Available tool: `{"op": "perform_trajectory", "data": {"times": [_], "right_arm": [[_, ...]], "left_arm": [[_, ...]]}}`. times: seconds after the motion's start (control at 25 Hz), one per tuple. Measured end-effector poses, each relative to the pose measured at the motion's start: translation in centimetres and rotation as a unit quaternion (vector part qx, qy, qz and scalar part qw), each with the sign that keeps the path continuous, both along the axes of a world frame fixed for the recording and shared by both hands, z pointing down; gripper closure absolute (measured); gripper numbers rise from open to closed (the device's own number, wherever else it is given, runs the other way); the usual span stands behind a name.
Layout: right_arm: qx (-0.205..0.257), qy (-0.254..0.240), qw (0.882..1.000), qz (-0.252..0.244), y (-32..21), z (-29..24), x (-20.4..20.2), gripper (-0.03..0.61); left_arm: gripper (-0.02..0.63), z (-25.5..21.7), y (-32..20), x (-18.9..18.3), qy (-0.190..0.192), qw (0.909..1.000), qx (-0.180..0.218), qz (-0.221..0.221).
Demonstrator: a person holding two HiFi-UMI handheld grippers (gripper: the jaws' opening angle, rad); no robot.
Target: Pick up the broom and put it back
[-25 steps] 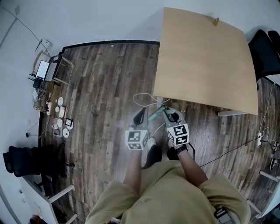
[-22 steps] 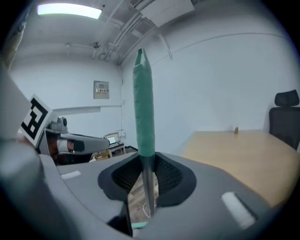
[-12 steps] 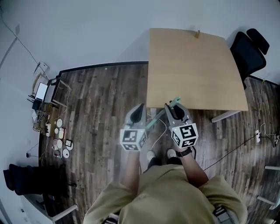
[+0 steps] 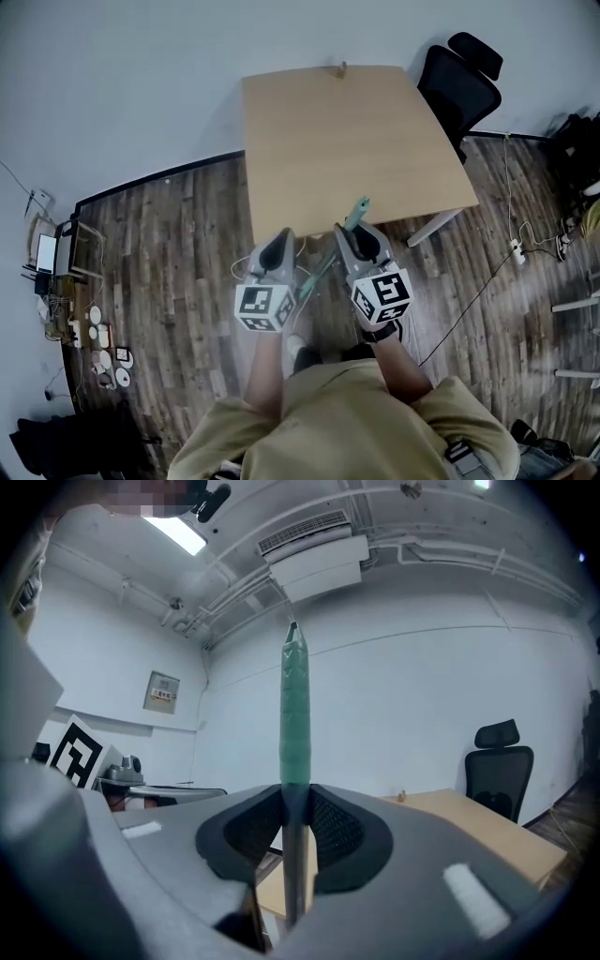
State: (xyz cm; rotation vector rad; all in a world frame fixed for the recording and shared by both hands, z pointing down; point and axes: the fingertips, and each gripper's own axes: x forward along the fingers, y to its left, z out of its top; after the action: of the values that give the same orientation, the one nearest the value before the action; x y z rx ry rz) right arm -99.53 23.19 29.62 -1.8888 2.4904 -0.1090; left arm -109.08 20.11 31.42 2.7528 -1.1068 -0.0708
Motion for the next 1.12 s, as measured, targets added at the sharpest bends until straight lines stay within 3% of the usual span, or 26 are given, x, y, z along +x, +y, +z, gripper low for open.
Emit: {"op": "perform_trajectory", "data": {"times": [0.24,0.56,0.68,0.84,1.12], "right_arm": [[-0.018,0.000,0.999,0.049,2.7,-1.6,11.6,0.486],[0.006,-0.007,0.990,0.143,11.0,-3.9,30.5,0.486],[0.020,-0.013,0.981,0.191,15.0,-3.6,38.0,0.485],[0.037,-0.023,0.963,0.265,19.9,-2.8,48.5,0.485],[0.002,-0.024,0.925,0.379,22.9,0.3,63.5,0.482]], "left_arm": [[0.611,-2.8,1.5,12.6,-0.011,0.9985,0.017,0.051],[0.611,-4.2,7.6,35.4,-0.015,0.9853,0.024,0.168],[0.611,-3.8,12.2,44.3,-0.027,0.9707,0.033,0.237],[0.611,-2.9,16.8,54.4,-0.048,0.9420,0.044,0.329],[0.611,-0.4,17.1,69.5,-0.045,0.9099,0.033,0.411]]}}
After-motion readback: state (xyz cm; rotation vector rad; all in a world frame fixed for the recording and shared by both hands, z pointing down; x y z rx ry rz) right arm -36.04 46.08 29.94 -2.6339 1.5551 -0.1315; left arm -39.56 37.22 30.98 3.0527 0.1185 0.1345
